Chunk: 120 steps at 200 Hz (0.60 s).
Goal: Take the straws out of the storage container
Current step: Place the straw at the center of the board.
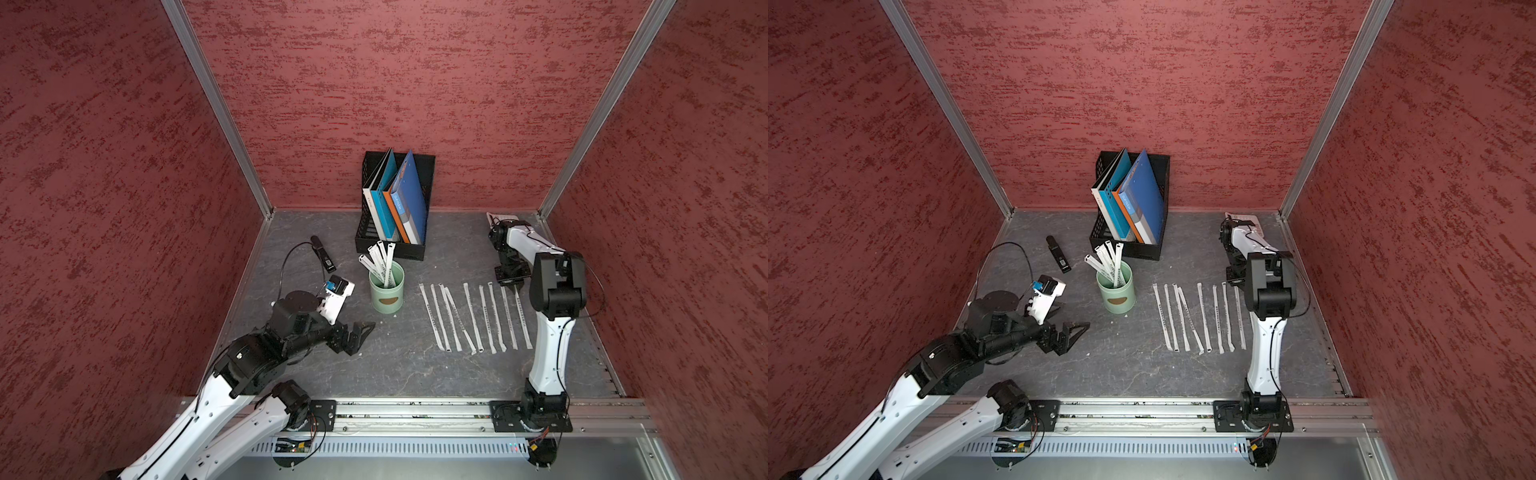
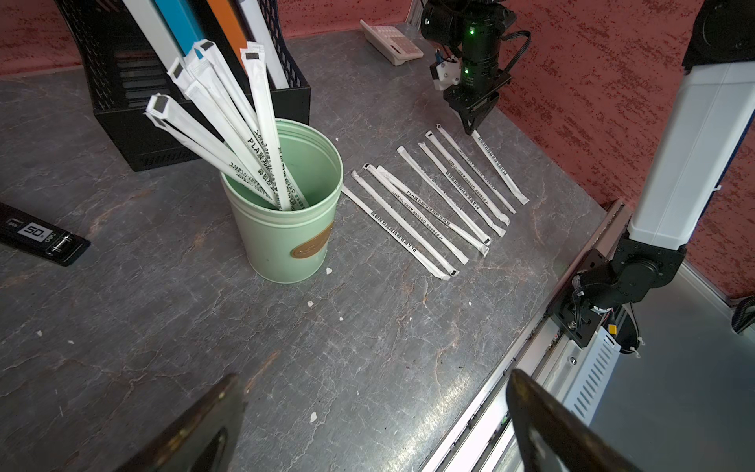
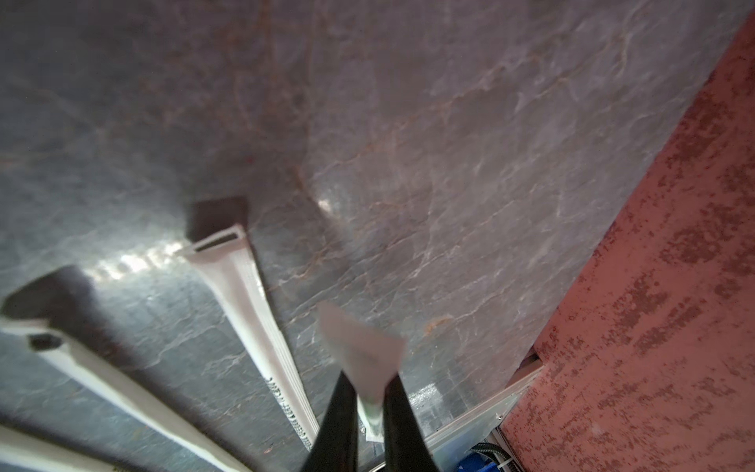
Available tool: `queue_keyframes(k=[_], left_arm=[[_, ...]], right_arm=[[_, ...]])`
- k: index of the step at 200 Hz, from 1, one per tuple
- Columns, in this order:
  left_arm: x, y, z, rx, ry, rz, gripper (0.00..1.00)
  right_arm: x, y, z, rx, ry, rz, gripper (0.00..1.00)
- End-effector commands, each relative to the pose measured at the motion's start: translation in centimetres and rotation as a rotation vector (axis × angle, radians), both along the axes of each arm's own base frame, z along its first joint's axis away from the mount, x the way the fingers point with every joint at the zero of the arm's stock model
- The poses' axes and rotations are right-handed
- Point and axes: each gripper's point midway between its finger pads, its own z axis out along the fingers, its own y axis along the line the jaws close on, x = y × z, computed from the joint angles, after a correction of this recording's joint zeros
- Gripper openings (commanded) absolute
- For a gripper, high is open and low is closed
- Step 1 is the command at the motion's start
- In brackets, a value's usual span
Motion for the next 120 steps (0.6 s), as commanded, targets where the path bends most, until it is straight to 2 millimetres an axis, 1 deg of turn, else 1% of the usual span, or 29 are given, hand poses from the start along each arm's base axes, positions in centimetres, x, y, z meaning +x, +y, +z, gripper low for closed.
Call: queue_keyframes(k=[1, 56, 77, 93, 99, 111, 120], left_arm=[[-0.1, 0.1, 0.1, 0.004, -0.002, -0.001, 0.99], [-0.1, 0.1, 0.1, 0.002, -0.002, -0.001, 0.99], [-0.1, 0.1, 0.1, 0.003, -0.004, 0.0, 0.99], [-0.1, 0.2, 0.2, 0.002, -0.007, 0.002, 0.99], [0.0, 0.2, 0.2, 0.002, -0.008, 0.005, 0.99], [0.0, 0.2, 0.2, 0.003, -0.009, 0.006, 0.99], [0.0, 0.2, 0.2, 0.003, -0.009, 0.006, 0.99]], right_arm=[[0.7, -0.2, -0.2, 0.007, -0.026, -0.015, 0.13], [0.9, -0.3, 0.1, 0.004, -0.039, -0.022, 0.17], [1.0, -0.4, 0.8, -0.003, -0.055, -0.029, 0.19], [1.3, -0.1, 2.3, 0.003, -0.114, -0.036, 0.19], [1.5, 0.3, 3.2, 0.015, -0.152, -0.033, 0.19], [2.0, 1.9, 5.2, 0.055, -0.246, -0.004, 0.21], [2.4, 3.8, 6.8, 0.089, -0.317, 0.037, 0.23]])
